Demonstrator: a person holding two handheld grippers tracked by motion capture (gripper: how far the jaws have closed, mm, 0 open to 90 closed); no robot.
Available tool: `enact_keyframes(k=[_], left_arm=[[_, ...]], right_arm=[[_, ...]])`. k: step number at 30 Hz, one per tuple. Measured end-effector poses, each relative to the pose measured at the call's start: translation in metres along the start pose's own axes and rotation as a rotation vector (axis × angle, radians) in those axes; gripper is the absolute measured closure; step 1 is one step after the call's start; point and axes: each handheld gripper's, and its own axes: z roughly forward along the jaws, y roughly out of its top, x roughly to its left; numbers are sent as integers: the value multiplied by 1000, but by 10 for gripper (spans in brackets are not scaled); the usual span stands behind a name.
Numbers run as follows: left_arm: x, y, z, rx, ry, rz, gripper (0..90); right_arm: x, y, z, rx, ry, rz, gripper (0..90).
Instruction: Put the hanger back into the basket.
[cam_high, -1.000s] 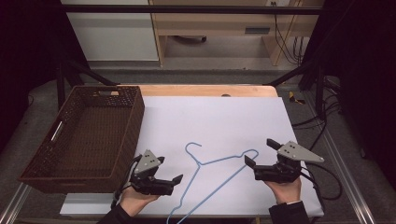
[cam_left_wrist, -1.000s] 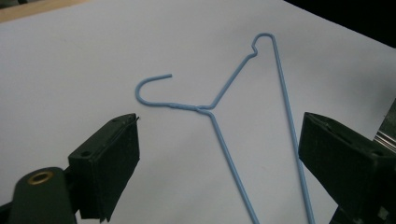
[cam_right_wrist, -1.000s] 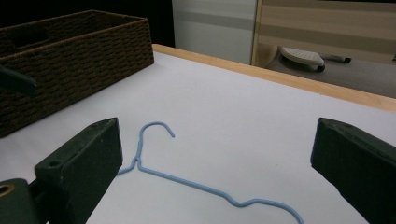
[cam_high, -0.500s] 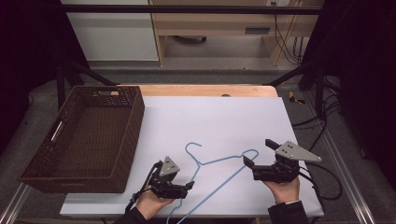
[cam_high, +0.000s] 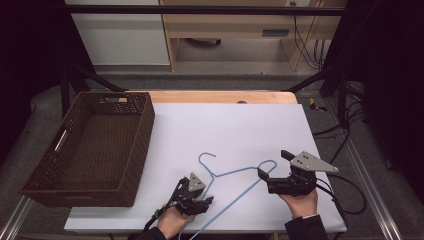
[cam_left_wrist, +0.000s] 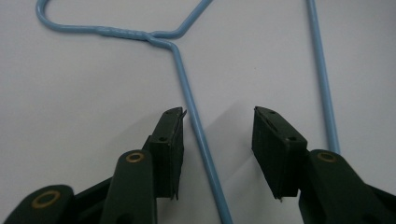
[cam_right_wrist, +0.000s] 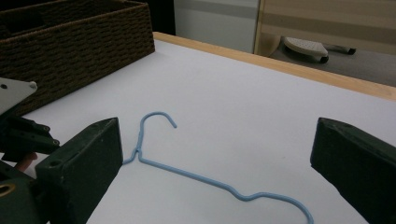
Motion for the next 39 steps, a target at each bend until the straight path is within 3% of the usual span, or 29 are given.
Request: enact_keyframes(k=[8, 15, 21, 39], left_arm=[[-5, -1, 1, -10, 75, -10, 670], [-10, -2, 0, 0, 117, -8, 801], [-15, -1, 0, 10, 161, -7, 844], [-10, -2, -3, -15, 152, -51, 862]], right_arm=[[0, 0, 1, -1, -2, 1, 28], [1, -1, 2, 7, 2, 1, 28], [3, -2, 5, 17, 6, 4, 28], [10, -10, 24, 83, 64, 7, 44]])
